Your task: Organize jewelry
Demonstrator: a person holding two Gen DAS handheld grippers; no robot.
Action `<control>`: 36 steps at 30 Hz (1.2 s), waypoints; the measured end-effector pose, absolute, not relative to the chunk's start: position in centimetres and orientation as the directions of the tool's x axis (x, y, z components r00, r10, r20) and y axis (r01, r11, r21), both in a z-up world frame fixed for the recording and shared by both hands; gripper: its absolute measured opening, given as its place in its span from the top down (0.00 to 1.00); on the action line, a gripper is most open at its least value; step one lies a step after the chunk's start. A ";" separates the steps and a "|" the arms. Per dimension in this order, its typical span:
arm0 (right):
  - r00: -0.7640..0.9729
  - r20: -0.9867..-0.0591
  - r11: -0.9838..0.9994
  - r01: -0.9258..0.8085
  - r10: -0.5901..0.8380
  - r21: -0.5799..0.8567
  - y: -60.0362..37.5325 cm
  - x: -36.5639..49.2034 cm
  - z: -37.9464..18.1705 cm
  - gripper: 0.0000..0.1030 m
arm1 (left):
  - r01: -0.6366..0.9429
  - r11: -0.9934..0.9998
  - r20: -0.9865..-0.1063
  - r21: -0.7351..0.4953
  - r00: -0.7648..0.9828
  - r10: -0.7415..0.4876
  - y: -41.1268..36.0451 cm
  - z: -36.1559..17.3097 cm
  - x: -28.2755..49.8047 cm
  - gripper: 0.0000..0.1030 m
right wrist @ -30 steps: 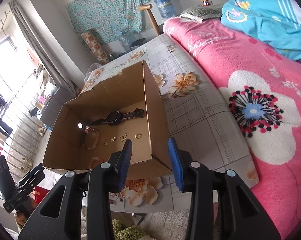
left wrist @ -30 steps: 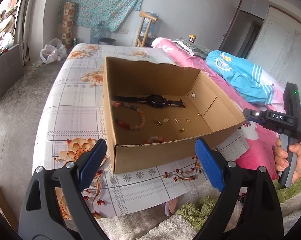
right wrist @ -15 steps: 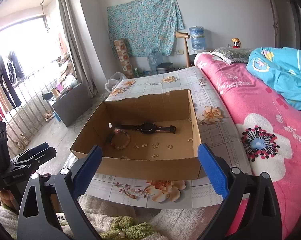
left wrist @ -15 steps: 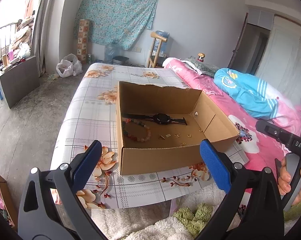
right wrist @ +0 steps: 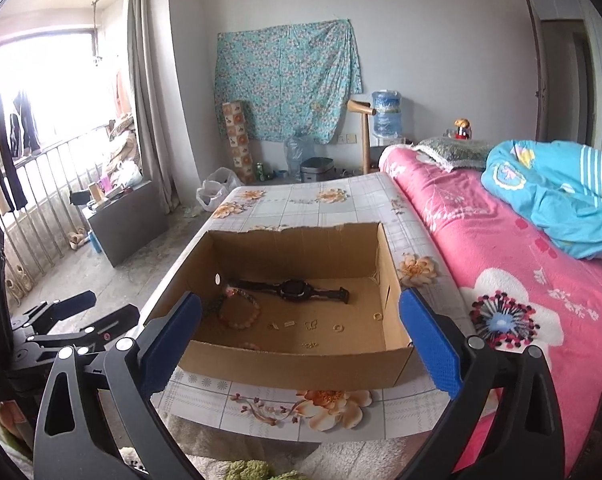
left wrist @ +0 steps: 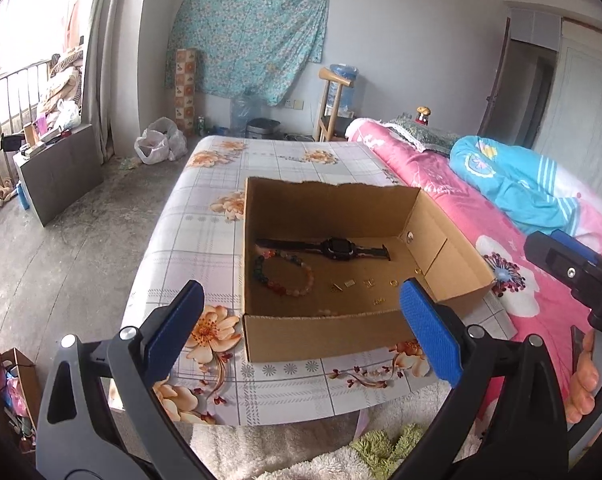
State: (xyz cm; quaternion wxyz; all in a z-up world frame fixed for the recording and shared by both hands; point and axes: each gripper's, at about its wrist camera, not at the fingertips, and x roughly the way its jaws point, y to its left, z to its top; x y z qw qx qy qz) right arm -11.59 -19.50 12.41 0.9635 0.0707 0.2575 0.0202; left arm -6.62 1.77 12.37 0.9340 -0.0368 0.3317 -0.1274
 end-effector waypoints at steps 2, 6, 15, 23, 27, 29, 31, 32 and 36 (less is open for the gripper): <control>0.833 -0.547 0.987 0.012 0.080 0.162 -19.3 -11.0 11.1 0.06 | 0.209 0.970 -0.661 -0.127 0.711 -0.240 1.0 11.2 -6.4 0.08; 0.741 -0.669 0.985 0.060 0.066 0.164 -19.0 -9.6 7.8 0.06 | 0.166 0.982 -0.753 -0.091 0.633 -0.177 0.6 8.7 -5.6 0.08; 0.652 -0.757 0.991 0.071 0.041 0.115 -17.8 -8.6 4.5 0.06 | 0.085 0.989 -0.803 -0.119 0.577 -0.146 1.1 6.7 -5.0 0.08; 0.644 -0.765 0.994 0.089 -0.006 0.068 -18.1 -7.8 4.2 0.06 | 0.080 0.994 -0.820 -0.069 0.563 -0.102 0.3 6.3 -4.6 0.08; 0.643 -0.766 0.994 0.091 -0.017 0.055 -18.0 -7.7 4.1 0.06 | 0.082 0.995 -0.826 -0.058 0.556 -0.094 0.1 6.1 -4.4 0.08; 0.640 -0.768 0.994 0.095 -0.019 0.054 -18.1 -7.6 4.1 0.06 | 0.082 0.995 -0.827 -0.052 0.555 -0.089 0.0 6.1 -4.4 0.08; 0.637 -0.771 0.994 0.097 -0.017 0.058 -18.2 -7.6 3.9 0.06 | 0.083 0.995 -0.828 -0.046 0.554 -0.084 -0.1 6.1 -4.3 0.08; 0.635 -0.772 0.993 0.098 -0.016 0.060 -18.2 -7.6 3.9 0.06 | 0.084 0.996 -0.829 -0.044 0.553 -0.083 -0.1 6.0 -4.3 0.08; 0.628 -0.778 0.993 0.101 -0.013 0.065 -18.5 -7.6 3.6 0.06 | 0.087 0.995 -0.833 -0.044 0.546 -0.084 -0.4 5.9 -4.2 0.08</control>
